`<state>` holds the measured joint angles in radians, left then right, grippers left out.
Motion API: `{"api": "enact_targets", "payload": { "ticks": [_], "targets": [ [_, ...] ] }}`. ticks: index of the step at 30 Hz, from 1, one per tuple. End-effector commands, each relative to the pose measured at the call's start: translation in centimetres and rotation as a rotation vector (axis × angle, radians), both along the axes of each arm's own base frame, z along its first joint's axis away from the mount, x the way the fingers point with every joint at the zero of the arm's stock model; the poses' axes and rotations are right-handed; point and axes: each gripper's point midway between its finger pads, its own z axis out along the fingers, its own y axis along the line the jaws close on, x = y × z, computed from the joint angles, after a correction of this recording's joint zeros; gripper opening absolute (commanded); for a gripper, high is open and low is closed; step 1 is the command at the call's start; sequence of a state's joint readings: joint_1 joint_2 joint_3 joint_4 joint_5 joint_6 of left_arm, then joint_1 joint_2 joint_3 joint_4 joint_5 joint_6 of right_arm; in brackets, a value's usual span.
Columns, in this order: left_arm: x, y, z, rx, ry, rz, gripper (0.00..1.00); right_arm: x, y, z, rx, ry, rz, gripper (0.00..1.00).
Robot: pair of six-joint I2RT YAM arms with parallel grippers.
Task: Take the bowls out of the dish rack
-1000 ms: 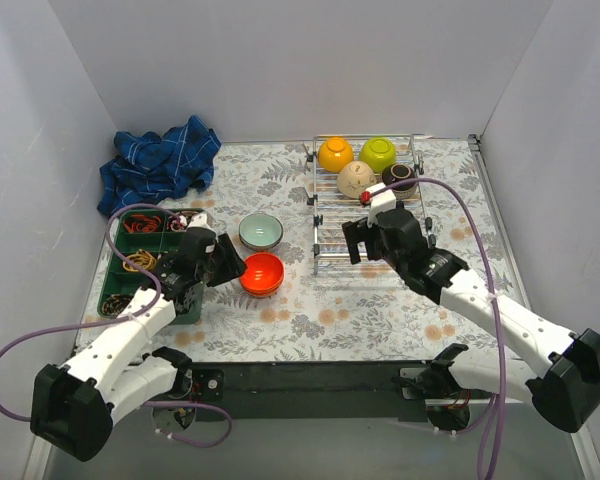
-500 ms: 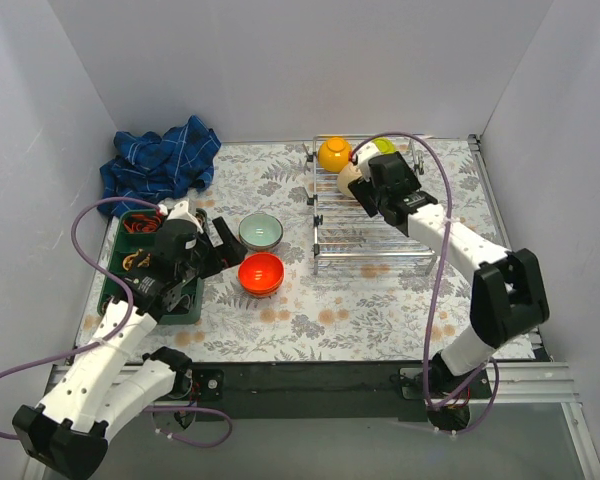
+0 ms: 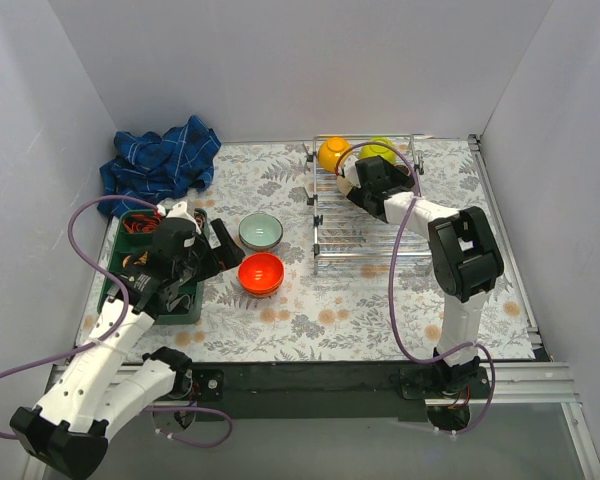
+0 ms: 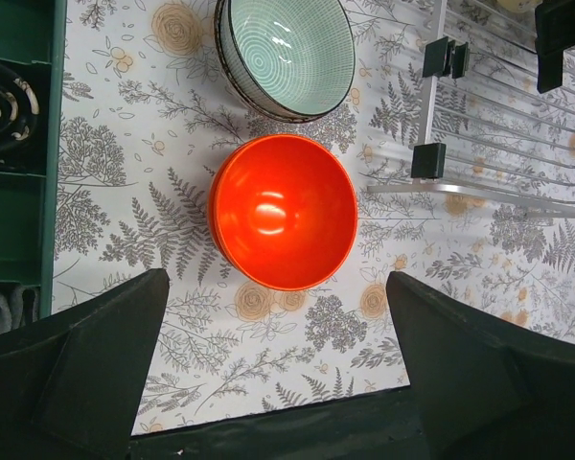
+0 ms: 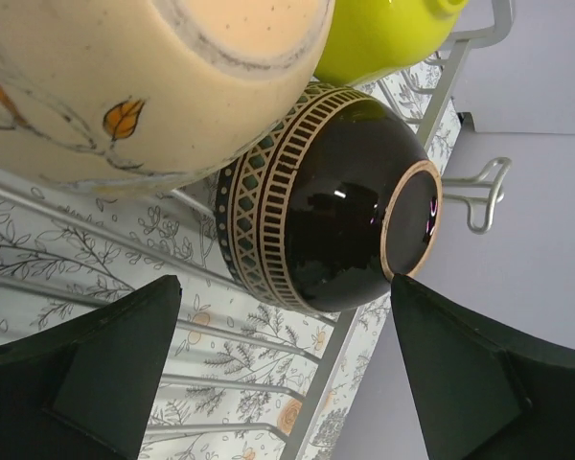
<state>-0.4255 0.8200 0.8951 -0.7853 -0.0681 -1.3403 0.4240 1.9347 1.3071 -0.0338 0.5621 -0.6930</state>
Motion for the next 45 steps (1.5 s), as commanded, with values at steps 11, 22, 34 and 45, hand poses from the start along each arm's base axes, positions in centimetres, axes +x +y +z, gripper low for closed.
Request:
{"api": "enact_targets", "payload": {
  "ticks": [11, 22, 34, 45],
  "targets": [
    [0.5, -0.5, 0.8, -0.004, -0.014, -0.016, 0.98, 2.9, -0.1, 6.8, -0.001, -0.191, -0.002, 0.96],
    [0.6, -0.4, 0.6, 0.016, -0.01, -0.025, 0.98, 3.7, -0.5, 4.3, -0.036, -0.152, -0.012, 0.96],
    [0.2, -0.2, 0.4, 0.022, -0.001, -0.025, 0.98, 3.3, -1.1, -0.6, -0.042, -0.062, -0.005, 0.97],
    [-0.2, 0.1, 0.4, 0.026, -0.002, -0.02, 0.98, 2.6, -2.7, -3.3, -0.153, -0.036, -0.025, 0.93]
  ]
}}
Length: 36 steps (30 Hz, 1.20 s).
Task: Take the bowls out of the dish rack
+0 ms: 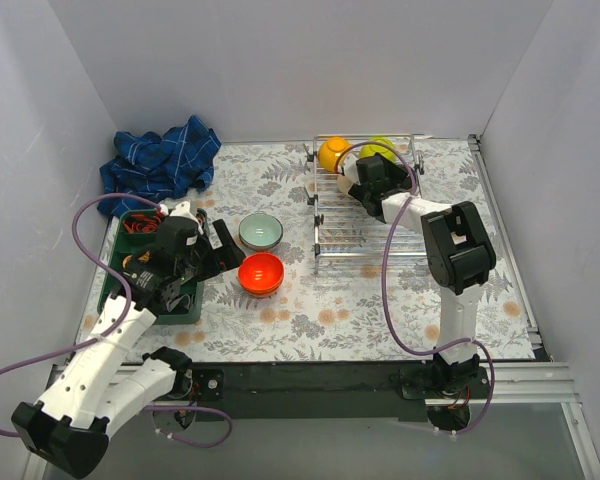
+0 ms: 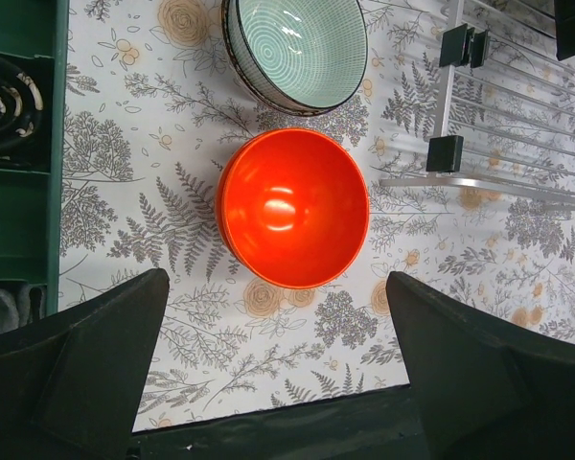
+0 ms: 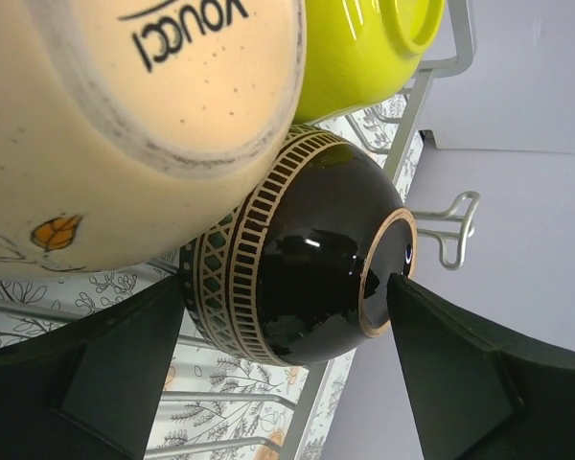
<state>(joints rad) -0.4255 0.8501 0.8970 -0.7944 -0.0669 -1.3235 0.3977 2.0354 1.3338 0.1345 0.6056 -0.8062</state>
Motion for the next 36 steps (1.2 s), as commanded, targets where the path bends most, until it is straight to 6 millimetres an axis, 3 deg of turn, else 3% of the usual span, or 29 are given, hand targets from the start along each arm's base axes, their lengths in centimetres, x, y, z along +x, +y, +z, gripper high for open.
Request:
{"api": "enact_targets", "payload": {
  "ticks": [1, 5, 7, 11, 14, 21, 29, 36],
  "targets": [
    [-0.3, 0.1, 1.2, -0.002, -0.032, -0.011, 0.98, -0.8, -1.7, -2.8, -0.082, 0.043, -0.033, 0.92],
    [-0.4, 0.2, 1.2, -0.001, -0.033, -0.008, 0.98, -1.4, -1.8, -2.9, -0.114, 0.042, -0.034, 0.81],
    [-0.5, 0.3, 1.4, -0.003, -0.037, -0.01, 0.98, -1.5, -1.4, -2.1, -0.124, 0.029, -0.029, 0.75],
    [-0.5, 0.4, 1.6, -0.005, -0.047, -0.006, 0.98, -1.9, -0.5, -0.1, -0.115, -0.008, -0.014, 0.53],
    [-0.4, 0.2, 1.9, -0.014, -0.062, -0.01, 0.98, -2.5, 0.2, 1.5, -0.112, -0.03, -0.002, 0.42],
    [-0.1, -0.2, 2.3, -0.027, -0.084, -0.023, 0.98, -4.4, 1.0, 4.0, -0.058, -0.048, 0.007, 0.36],
    [0.0, -0.3, 2.3, -0.035, -0.101, -0.032, 0.98, -6.4, 2.0, 4.5, 0.049, -0.014, 0.008, 0.25],
    [0.3, -0.7, 2.6, -0.053, -0.129, -0.047, 0.98, -9.0, 4.3, 8.0, 0.252, -0.017, 0.007, 0.2]
  ]
}}
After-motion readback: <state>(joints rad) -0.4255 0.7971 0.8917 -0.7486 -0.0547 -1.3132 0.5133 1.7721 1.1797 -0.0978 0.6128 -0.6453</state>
